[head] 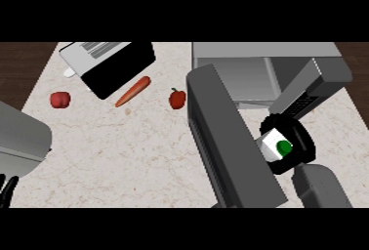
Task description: Pick up the milk, place it into the microwave and close the microwave
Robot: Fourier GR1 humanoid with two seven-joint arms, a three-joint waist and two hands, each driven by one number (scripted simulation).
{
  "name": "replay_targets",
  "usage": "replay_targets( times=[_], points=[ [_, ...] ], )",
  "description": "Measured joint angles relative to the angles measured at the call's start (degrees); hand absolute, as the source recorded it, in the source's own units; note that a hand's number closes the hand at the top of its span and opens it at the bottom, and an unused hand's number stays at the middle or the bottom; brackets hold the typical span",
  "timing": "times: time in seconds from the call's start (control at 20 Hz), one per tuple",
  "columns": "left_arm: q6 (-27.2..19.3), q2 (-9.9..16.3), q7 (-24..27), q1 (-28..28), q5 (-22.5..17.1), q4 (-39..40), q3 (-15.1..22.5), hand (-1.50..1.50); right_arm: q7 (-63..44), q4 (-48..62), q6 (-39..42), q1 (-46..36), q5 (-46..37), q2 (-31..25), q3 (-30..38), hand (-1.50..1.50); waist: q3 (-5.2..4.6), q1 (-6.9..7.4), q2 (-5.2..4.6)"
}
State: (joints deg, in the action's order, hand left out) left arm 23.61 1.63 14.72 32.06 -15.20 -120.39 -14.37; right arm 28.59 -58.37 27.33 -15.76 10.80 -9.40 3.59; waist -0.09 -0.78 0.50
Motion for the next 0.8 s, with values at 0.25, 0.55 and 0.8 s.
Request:
replay_targets(
  times=[0.25,0.55,0.8],
  points=[
    [1.6,1.0,0.5,-1.3,-1.7,2.2,-3.1,-1.50,-9.0,-13.9,-3.4,4.5,2.9,2.5,-1.3,1.50,0.04,0.43,-0.21],
    [3.4,0.6,1.6,-1.9,-1.1,4.4,-4.7,-1.50,-11.9,-18.4,-9.9,2.0,-0.1,6.2,-3.2,1.50,0.10,0.91,-0.40],
    [3.5,1.1,0.5,-3.3,-1.5,4.8,-6.1,-1.50,-11.0,-13.9,-18.5,-3.4,-5.0,7.9,-4.3,1.50,0.12,1.18,-0.47]
  ],
)
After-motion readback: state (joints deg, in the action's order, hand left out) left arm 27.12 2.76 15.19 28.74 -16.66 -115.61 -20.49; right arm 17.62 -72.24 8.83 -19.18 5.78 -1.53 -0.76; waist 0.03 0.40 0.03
